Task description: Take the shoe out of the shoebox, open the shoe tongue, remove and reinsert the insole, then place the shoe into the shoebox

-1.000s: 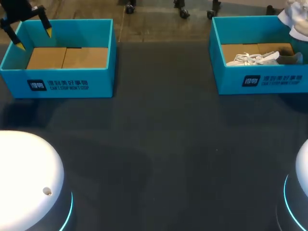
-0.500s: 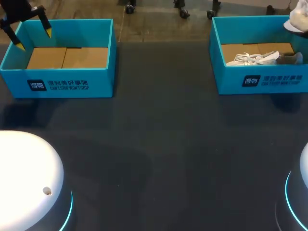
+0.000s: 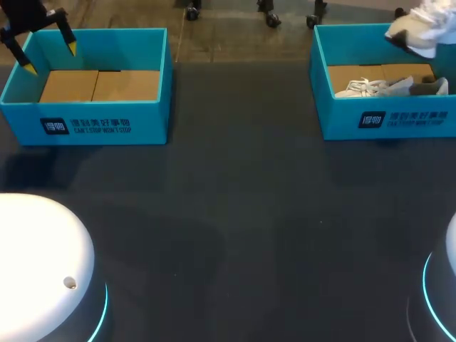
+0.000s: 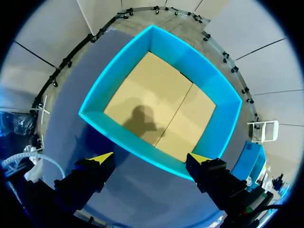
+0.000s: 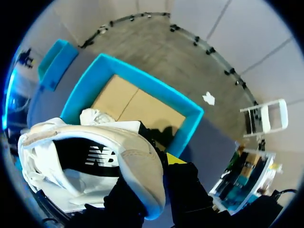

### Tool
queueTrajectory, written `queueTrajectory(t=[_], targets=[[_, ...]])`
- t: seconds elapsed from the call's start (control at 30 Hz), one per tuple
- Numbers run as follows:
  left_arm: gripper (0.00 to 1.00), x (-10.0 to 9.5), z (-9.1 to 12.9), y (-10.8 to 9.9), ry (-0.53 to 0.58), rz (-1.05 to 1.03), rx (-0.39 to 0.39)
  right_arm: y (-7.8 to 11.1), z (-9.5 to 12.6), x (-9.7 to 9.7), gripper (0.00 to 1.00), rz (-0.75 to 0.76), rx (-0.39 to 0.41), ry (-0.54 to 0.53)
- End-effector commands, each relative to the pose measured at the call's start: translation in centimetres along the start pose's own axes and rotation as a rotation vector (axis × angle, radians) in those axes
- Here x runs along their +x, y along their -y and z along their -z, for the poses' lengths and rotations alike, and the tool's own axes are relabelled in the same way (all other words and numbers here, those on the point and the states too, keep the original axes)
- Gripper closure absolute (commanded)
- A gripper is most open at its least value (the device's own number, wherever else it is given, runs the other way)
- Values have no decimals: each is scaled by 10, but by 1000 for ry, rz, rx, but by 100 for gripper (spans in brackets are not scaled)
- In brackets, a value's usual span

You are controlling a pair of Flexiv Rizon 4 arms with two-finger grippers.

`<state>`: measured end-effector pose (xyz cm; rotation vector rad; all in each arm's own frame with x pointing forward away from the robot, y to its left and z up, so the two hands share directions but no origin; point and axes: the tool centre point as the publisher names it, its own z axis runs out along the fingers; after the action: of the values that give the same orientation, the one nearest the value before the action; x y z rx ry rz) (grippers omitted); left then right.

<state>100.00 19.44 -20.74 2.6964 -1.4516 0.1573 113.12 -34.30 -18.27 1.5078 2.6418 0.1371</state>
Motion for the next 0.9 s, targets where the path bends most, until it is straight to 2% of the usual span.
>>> queueTrajectory(t=[0.03, 0.5, 0.6, 0.73, 0.9], targets=[[0, 0, 0, -1, 0, 1, 3, 15, 8, 6, 100, -280, -6, -11], [0, 0, 0, -1, 0, 1, 3, 15, 8, 6, 100, -280, -6, -11], [0, 0, 0, -1, 0, 1, 3, 9, -2, 6, 100, -408, 67, 98], [0, 0, 0, -1, 0, 1, 3, 6, -13, 6, 100, -466, 47, 124], [0, 0, 0, -1, 0, 1, 3, 11, -24, 8, 100, -528, 38, 153]])
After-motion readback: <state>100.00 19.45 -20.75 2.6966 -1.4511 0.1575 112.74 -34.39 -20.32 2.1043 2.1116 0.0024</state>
